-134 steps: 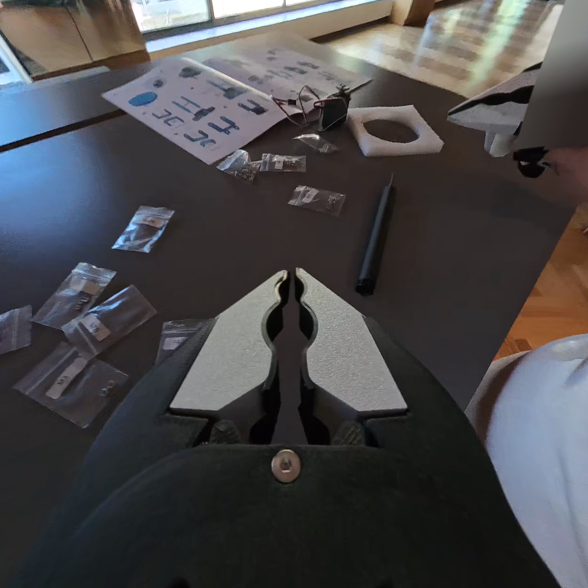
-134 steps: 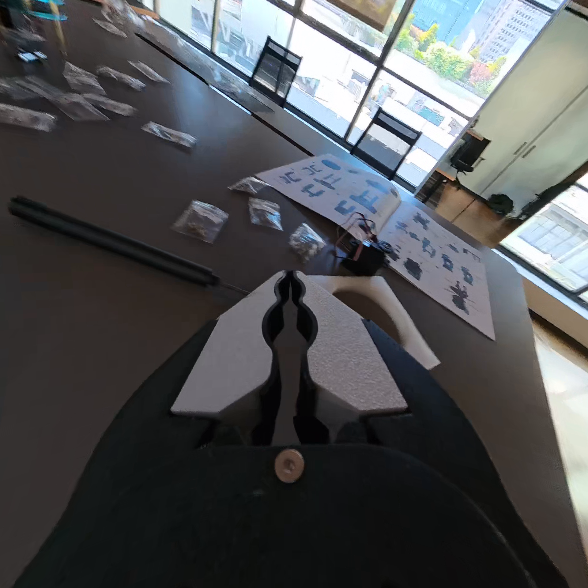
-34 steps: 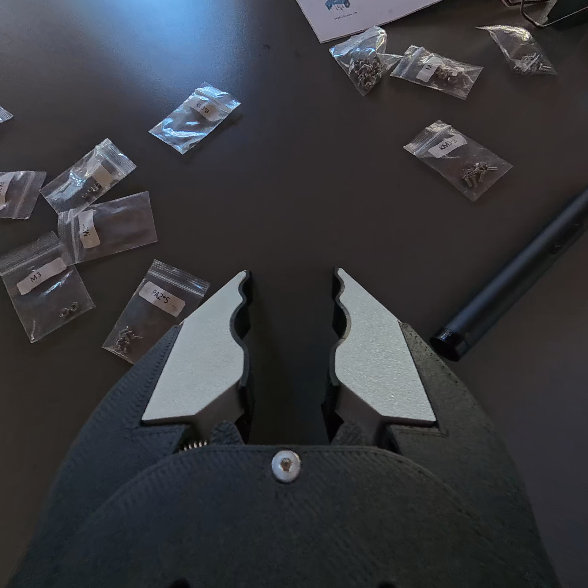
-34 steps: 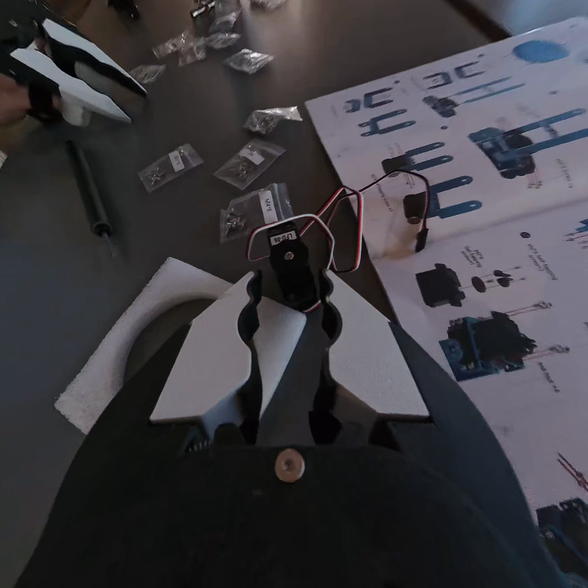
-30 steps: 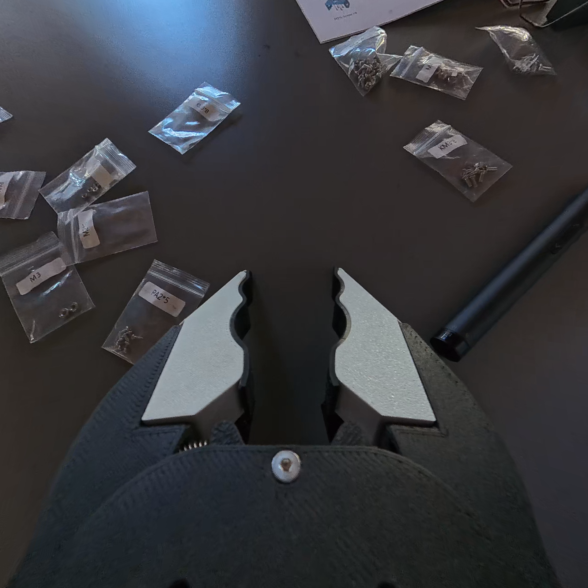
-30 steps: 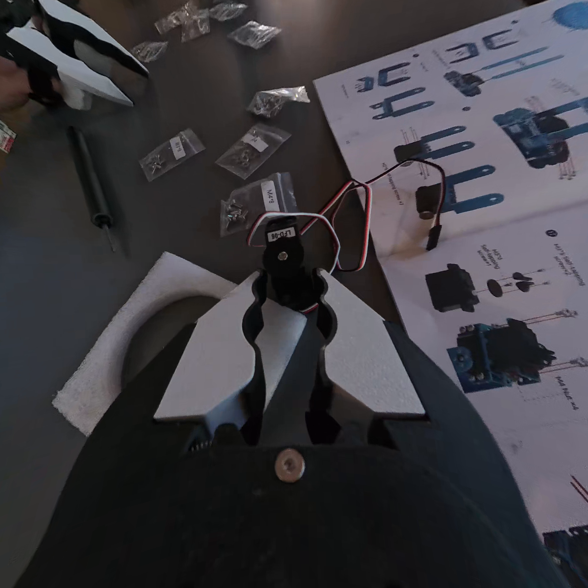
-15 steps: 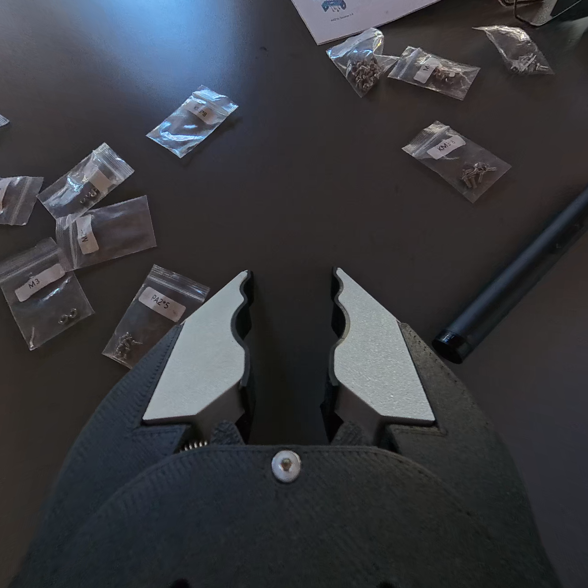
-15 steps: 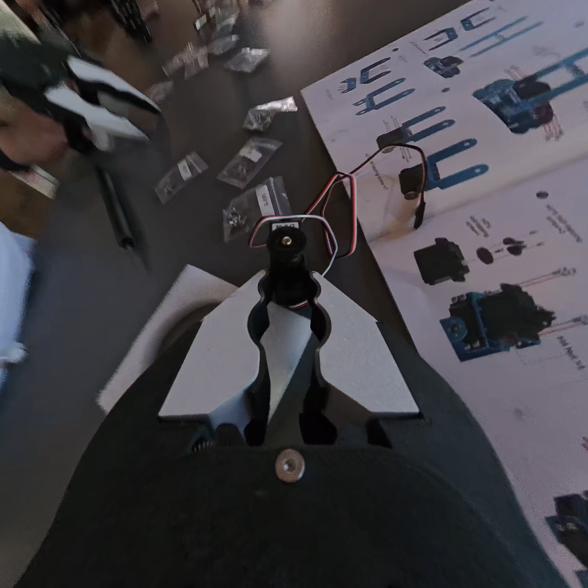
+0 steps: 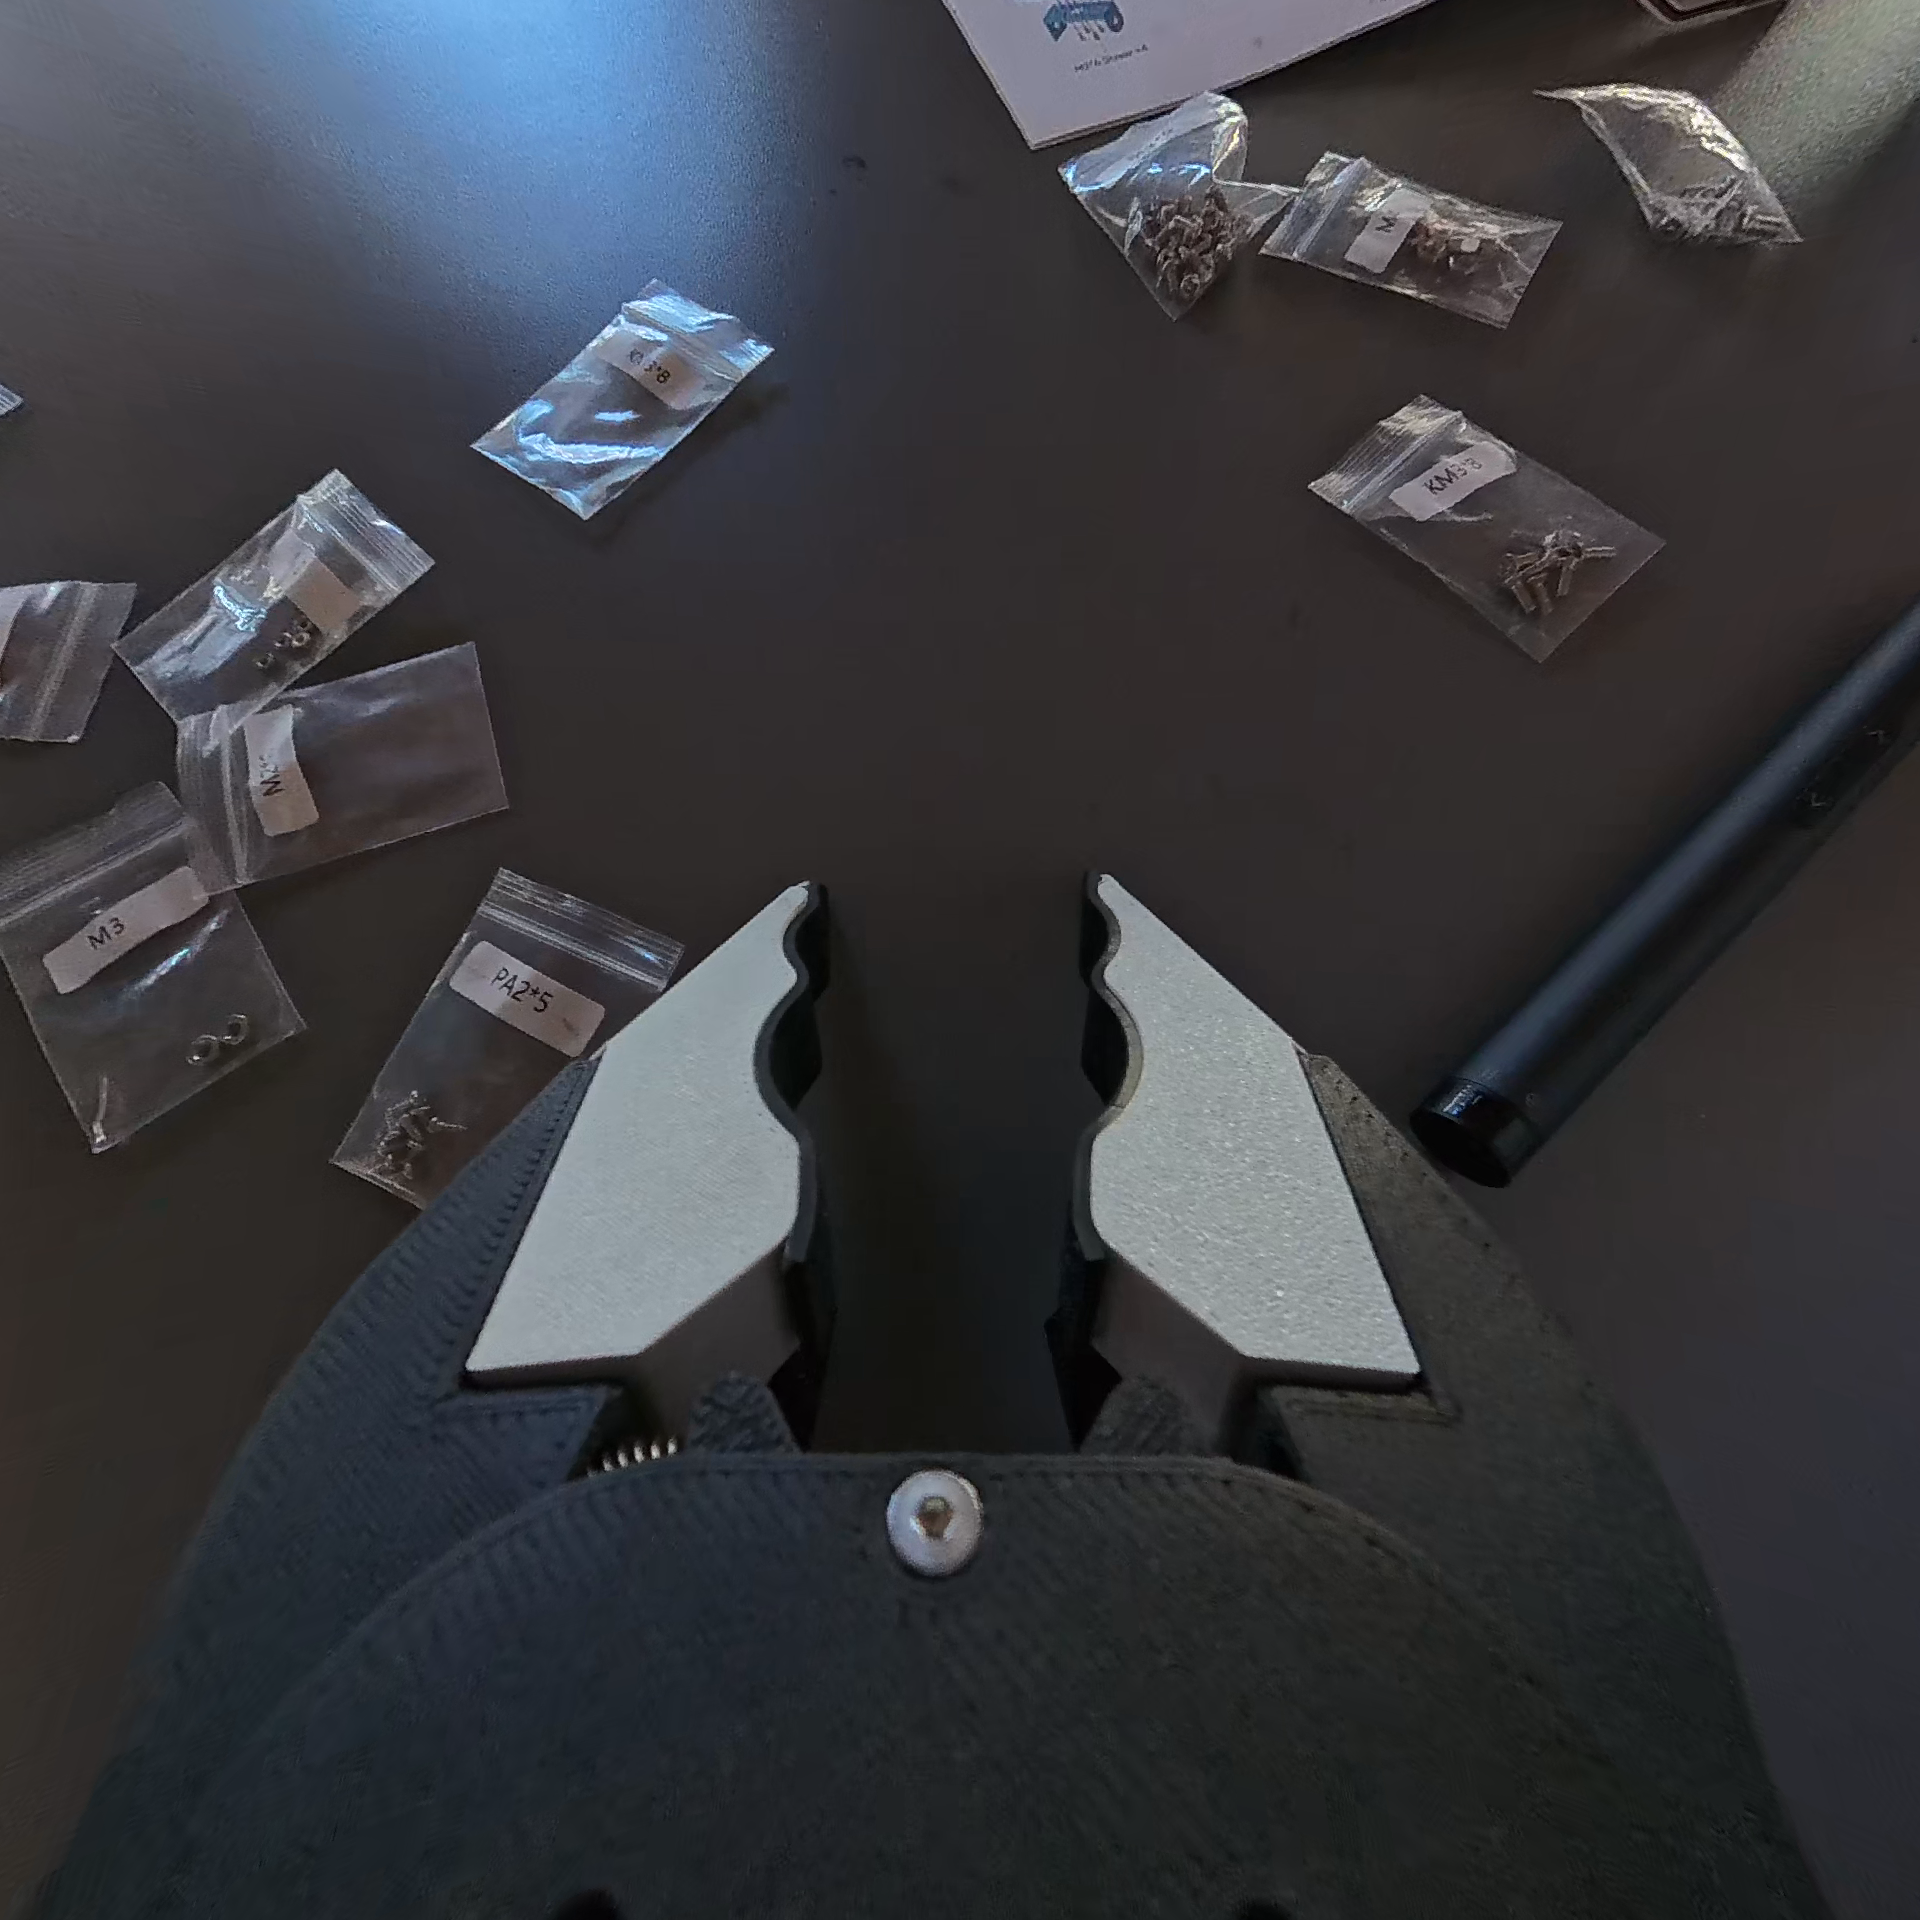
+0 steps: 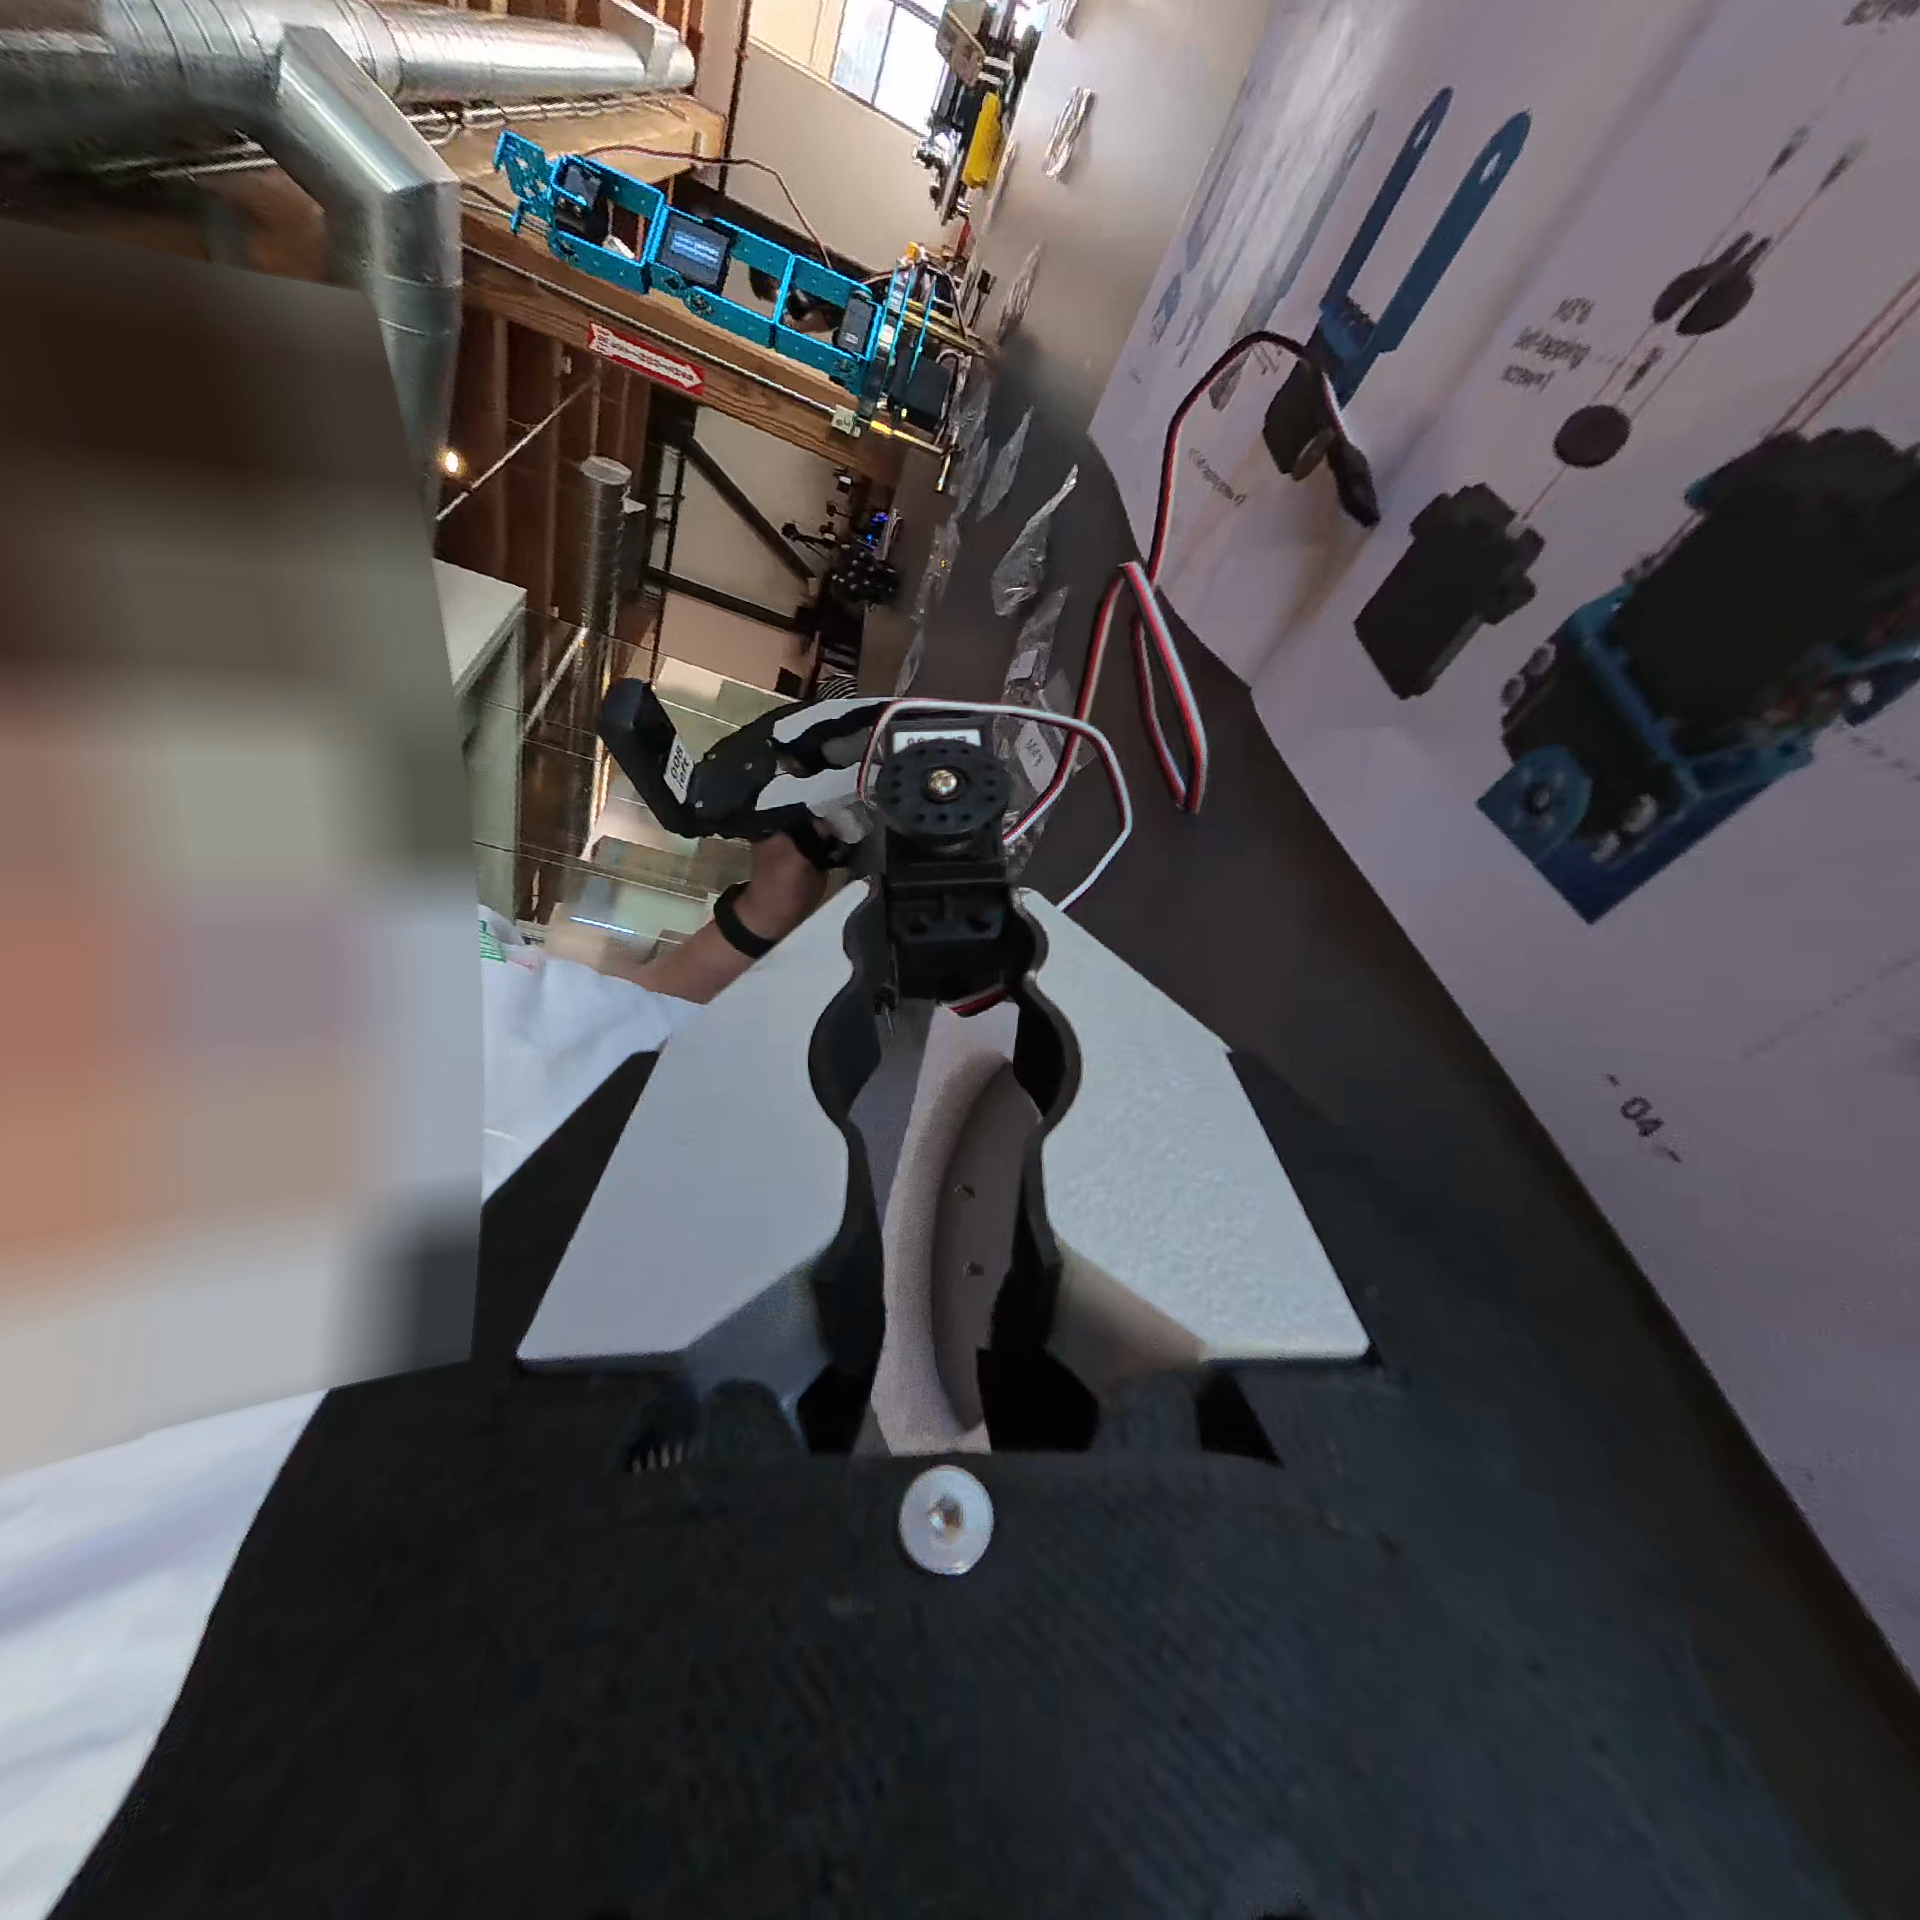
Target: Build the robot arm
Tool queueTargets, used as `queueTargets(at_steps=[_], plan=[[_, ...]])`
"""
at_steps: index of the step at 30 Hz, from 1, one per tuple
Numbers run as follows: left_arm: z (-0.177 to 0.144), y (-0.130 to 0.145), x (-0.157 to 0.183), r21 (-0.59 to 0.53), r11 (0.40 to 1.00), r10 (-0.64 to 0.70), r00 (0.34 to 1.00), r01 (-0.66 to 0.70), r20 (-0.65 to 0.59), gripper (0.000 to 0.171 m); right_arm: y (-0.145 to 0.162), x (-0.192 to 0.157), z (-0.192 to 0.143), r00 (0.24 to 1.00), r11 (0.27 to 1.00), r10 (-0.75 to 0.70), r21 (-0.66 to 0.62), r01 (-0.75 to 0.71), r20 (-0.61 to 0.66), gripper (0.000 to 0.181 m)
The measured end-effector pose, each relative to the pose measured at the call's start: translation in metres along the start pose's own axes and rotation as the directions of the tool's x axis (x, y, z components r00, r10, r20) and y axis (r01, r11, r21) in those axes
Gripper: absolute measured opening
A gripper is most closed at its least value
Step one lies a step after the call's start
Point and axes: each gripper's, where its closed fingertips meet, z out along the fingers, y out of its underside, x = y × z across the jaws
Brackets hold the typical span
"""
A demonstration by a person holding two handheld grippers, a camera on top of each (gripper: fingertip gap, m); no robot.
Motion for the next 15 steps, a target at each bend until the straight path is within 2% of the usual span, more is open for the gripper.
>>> queueTargets(at_steps=[6, 8, 11, 15], plan=[[0.000, 0.000, 0.000, 0.000, 1.000, 0.003, 1.000, -0.003, 0.000, 0.048, -0.001, 0.004, -0.003, 0.999, 0.999, -0.035, 0.003, 0.035, -0.024, 0.020], [0.000, 0.000, 0.000, 0.000, 1.000, 0.003, 1.000, -0.003, 0.001, 0.048, -0.003, 0.006, -0.004, 0.987, 0.989, -0.146, -0.002, 0.146, -0.071, 0.021], [0.000, 0.000, 0.000, 0.000, 1.000, 0.003, 1.000, -0.003, 0.001, 0.048, -0.007, 0.008, -0.007, 0.924, 0.940, -0.340, -0.029, 0.340, -0.176, 0.020], [0.000, 0.000, 0.000, 0.000, 1.000, 0.003, 1.000, -0.003, 0.001, 0.048, -0.009, 0.006, -0.008, 0.865, 0.890, -0.451, -0.040, 0.455, -0.221, 0.020]])
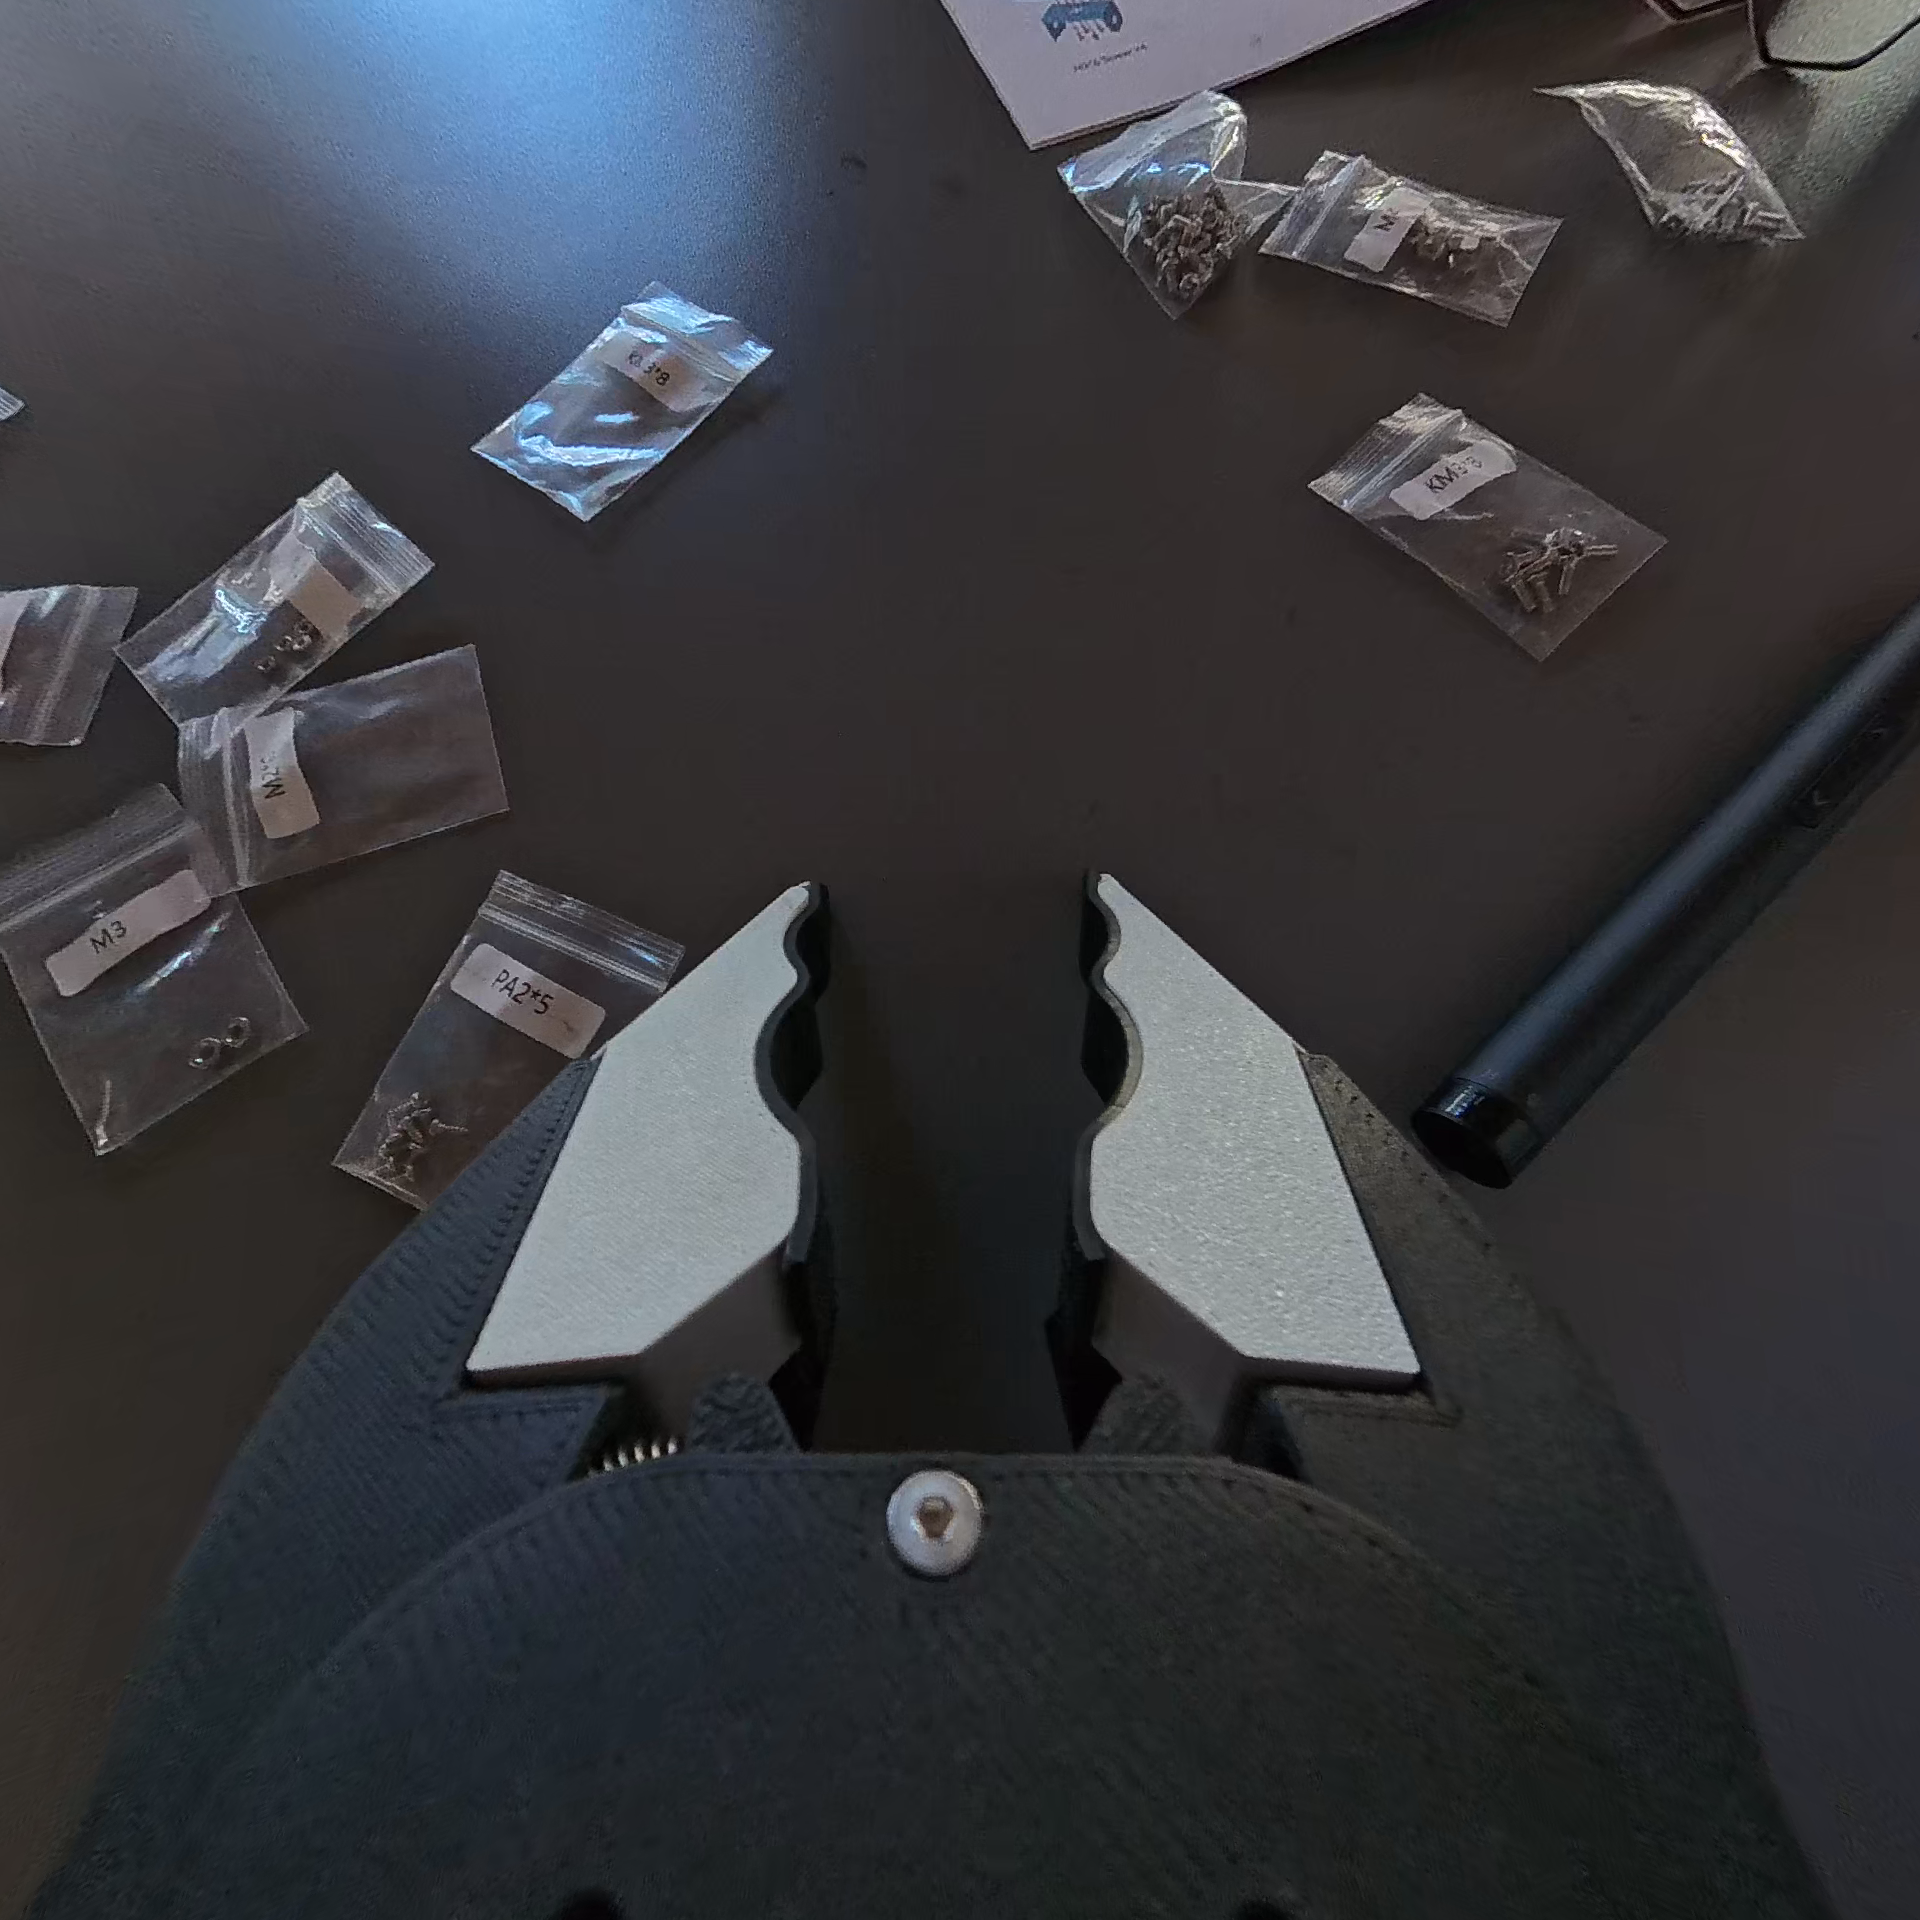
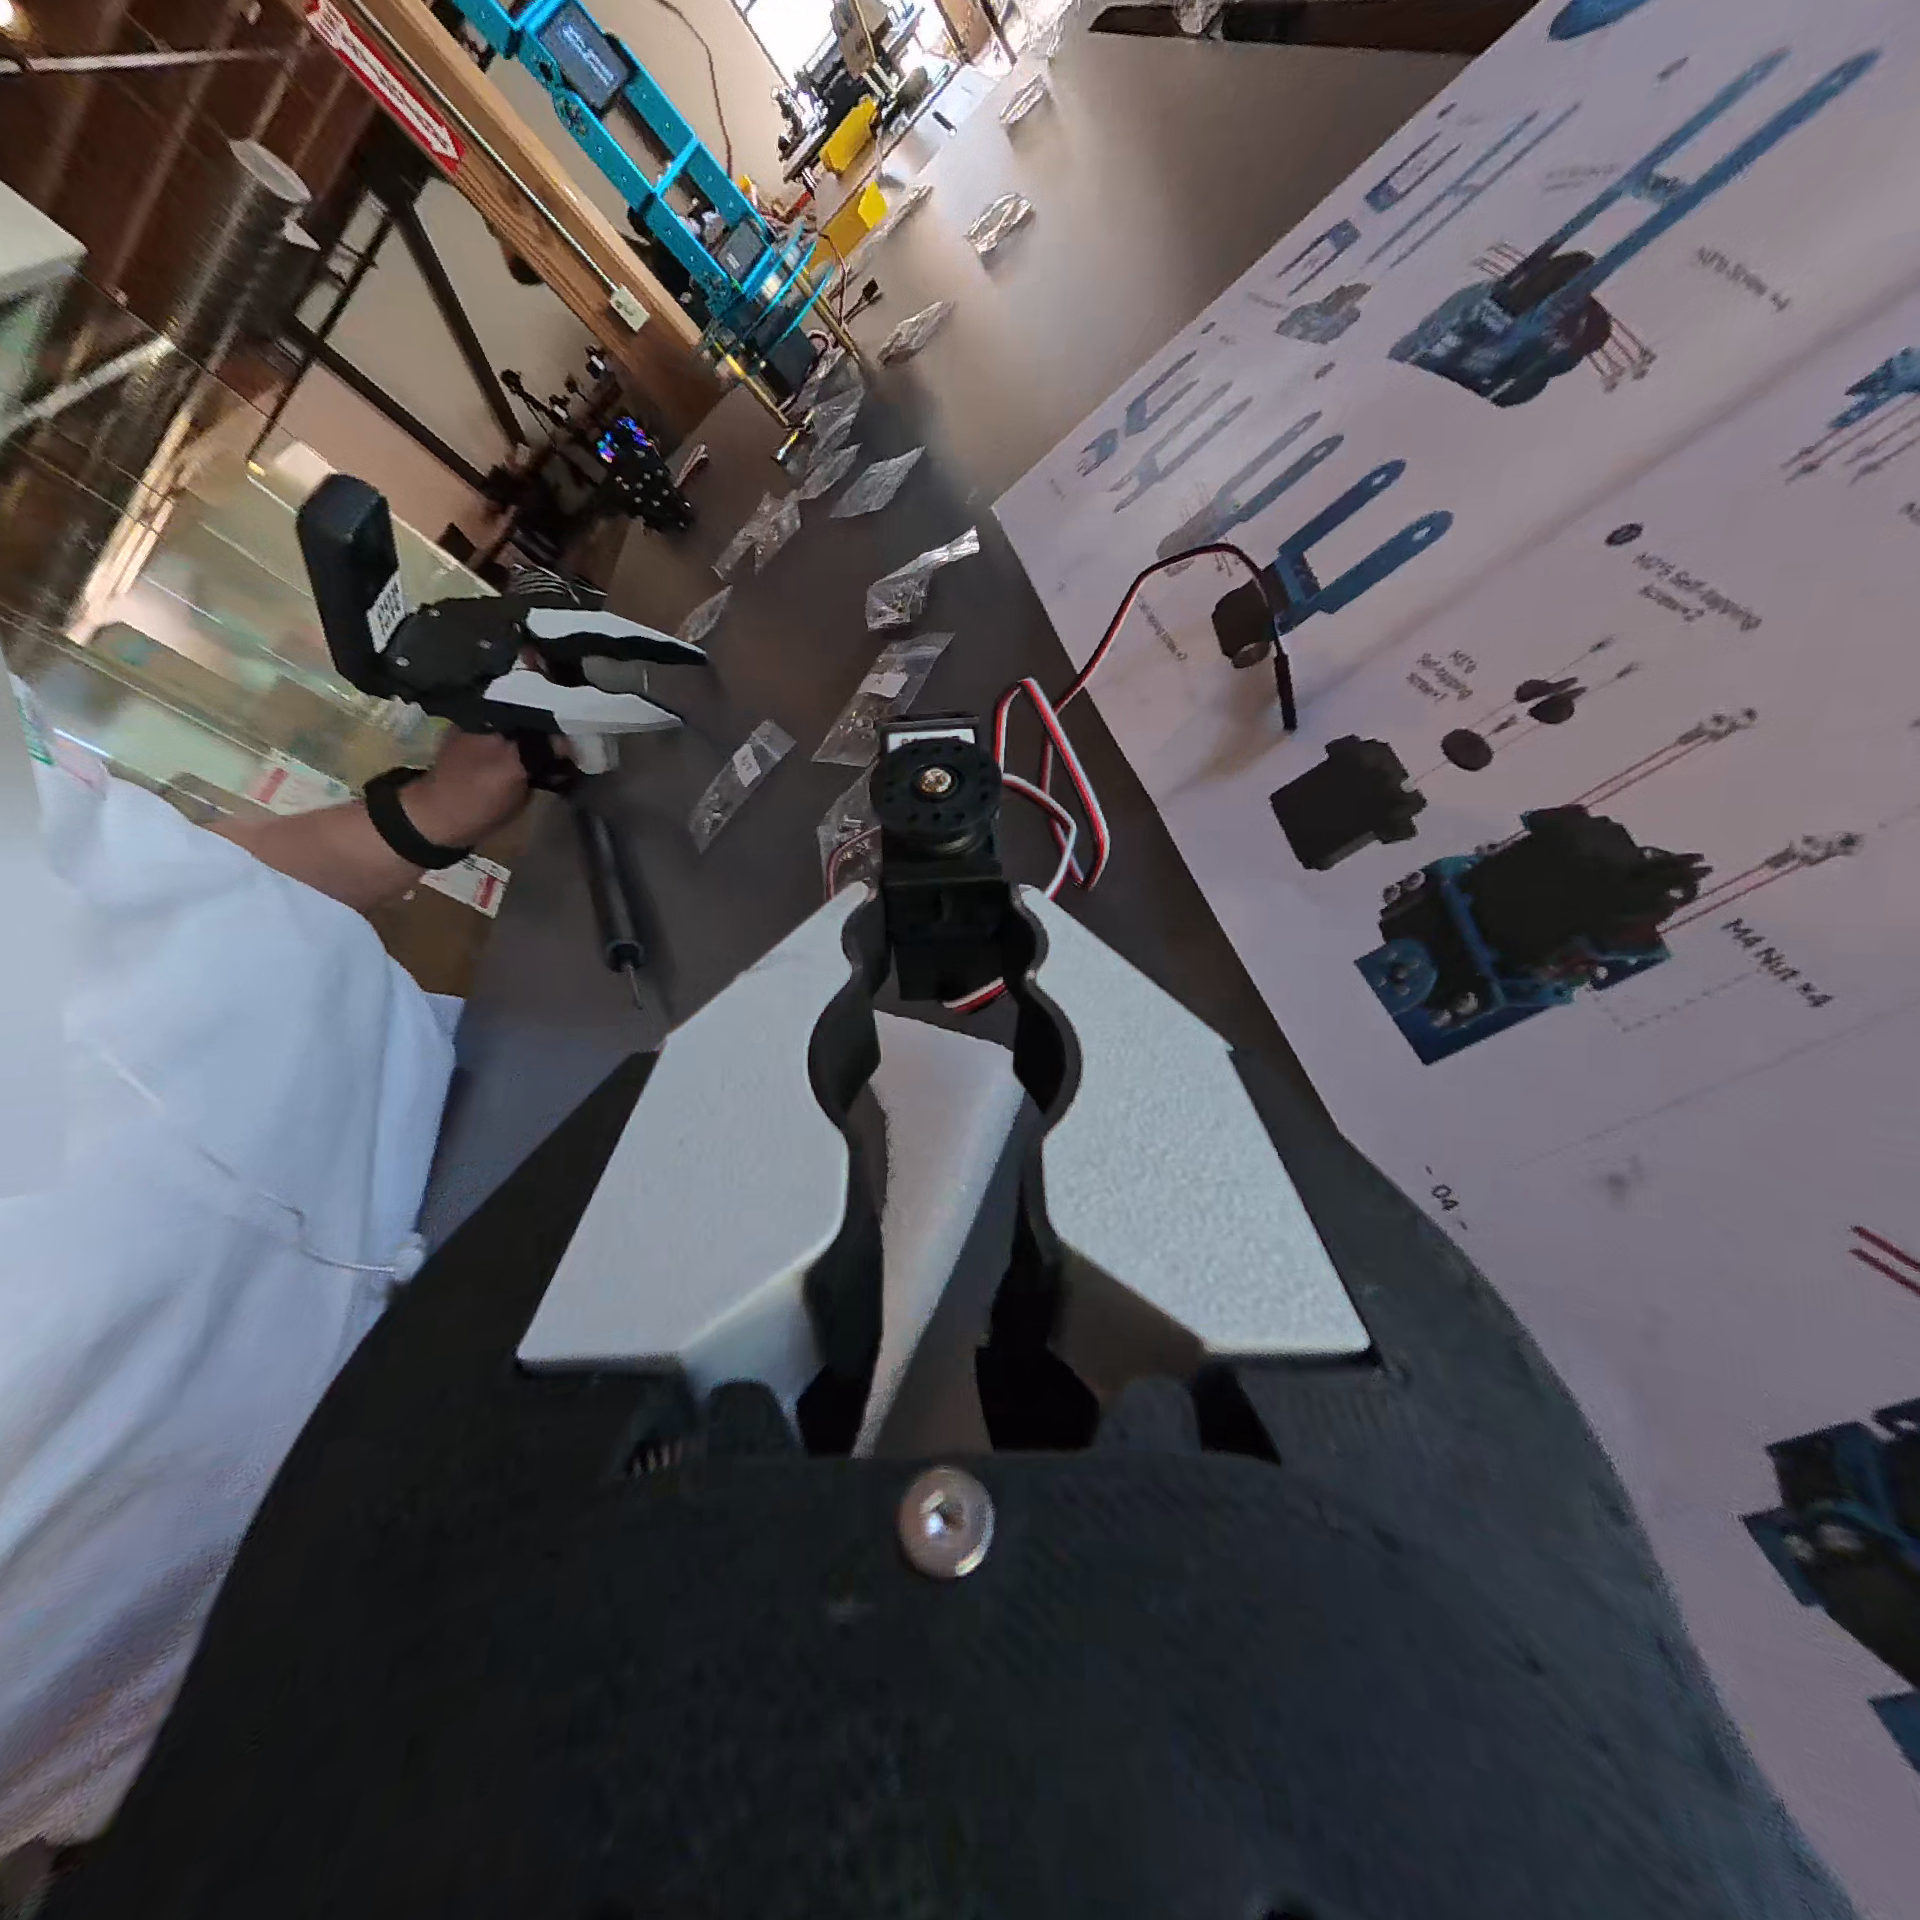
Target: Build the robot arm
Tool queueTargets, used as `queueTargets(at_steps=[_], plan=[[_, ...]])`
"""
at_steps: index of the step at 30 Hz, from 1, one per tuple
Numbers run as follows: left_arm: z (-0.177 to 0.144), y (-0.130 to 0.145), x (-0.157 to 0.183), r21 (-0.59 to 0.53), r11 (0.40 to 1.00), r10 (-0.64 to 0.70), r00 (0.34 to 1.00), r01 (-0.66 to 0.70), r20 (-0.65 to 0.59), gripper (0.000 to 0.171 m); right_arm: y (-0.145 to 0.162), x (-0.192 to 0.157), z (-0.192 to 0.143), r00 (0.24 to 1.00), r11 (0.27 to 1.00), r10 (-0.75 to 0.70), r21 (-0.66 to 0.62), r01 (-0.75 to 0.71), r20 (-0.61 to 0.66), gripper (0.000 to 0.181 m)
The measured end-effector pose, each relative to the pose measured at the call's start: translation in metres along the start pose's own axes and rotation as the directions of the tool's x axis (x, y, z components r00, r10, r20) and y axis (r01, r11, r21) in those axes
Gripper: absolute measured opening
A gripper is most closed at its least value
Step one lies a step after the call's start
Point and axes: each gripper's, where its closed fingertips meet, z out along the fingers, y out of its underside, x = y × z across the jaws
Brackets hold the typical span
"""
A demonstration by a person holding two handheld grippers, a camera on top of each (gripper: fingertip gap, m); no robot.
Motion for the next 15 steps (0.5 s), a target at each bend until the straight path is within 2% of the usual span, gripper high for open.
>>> queueTargets(at_steps=[4, 10, 15], plan=[[0.000, 0.000, 0.000, 0.000, 1.000, 0.000, 1.000, 0.000, 0.000, 0.048, 0.009, 0.003, 0.002, 0.997, 0.997, -0.062, -0.055, 0.059, -0.042, 0.021], [0.000, 0.000, 0.000, 0.000, 1.000, 0.000, 1.000, 0.000, 0.000, 0.048, 0.017, 0.008, 0.008, 0.958, 0.964, -0.243, -0.145, 0.222, -0.150, 0.021], [0.000, 0.000, 0.000, 0.000, 1.000, 0.000, 1.000, 0.000, 0.000, 0.048, 0.017, 0.008, 0.009, 0.932, 0.943, -0.316, -0.166, 0.288, -0.179, 0.021]])
